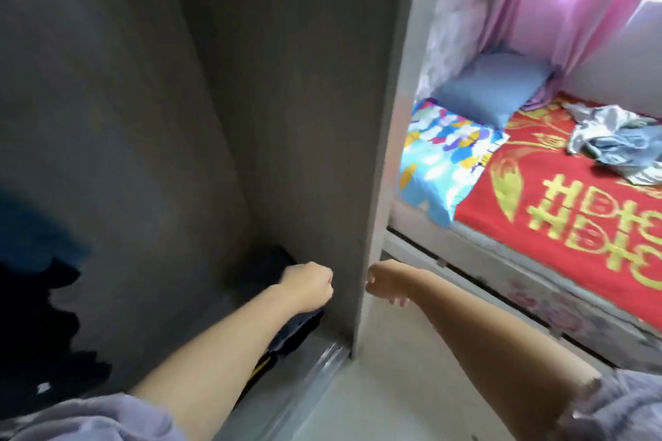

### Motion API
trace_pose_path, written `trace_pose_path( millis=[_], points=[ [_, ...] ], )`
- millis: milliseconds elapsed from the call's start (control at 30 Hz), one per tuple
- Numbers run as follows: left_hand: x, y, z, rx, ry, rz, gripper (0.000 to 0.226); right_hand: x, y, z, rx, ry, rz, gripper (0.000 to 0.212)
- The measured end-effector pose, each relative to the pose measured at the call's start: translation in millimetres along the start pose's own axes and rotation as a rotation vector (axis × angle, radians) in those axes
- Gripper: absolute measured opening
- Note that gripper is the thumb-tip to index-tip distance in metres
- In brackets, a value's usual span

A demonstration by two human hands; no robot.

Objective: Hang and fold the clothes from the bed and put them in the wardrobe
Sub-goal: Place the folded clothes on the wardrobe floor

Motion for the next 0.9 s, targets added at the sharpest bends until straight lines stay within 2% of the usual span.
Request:
trace_pose_path(
  millis=[233, 500, 600, 733, 900],
  points=[
    [55.3, 217.8, 2.6, 0.172, -0.017, 0.357, 0.028, -91.2, 227.3, 12.2, 0.173, 0.177, 0.242, 0.035],
    [82.9, 475.5, 34.5, 0.125, -0.095, 0.589, 0.024, -219.4, 478.4, 72.4, 0.43, 0.186, 0.564, 0.032],
    [87.5, 541.8, 39.3, 0.169, -0.113, 0.682, 0.016, -248.7, 532.0, 81.4, 0.503, 0.194, 0.615, 0.032],
    [114.9, 602.7, 42.4, 0.209, -0.129, 0.727, 0.024, -256.9, 577.4, 81.4, 0.534, 0.226, 0.619, 0.023],
    [174.5, 667.9, 50.8, 0.225, -0.171, 0.753, 0.026, -240.0, 640.2, 74.0, 0.593, 0.221, 0.621, 0.031]
  ],
)
Point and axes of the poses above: each hand's wrist, its own x-axis towards the middle knuckle, its own z-axis out of the palm, y = z × x, the point moved 6 cm from there along x, towards the middle knuckle, and after that the axes turned 2 degrees about -x, right-handed, at the moved point
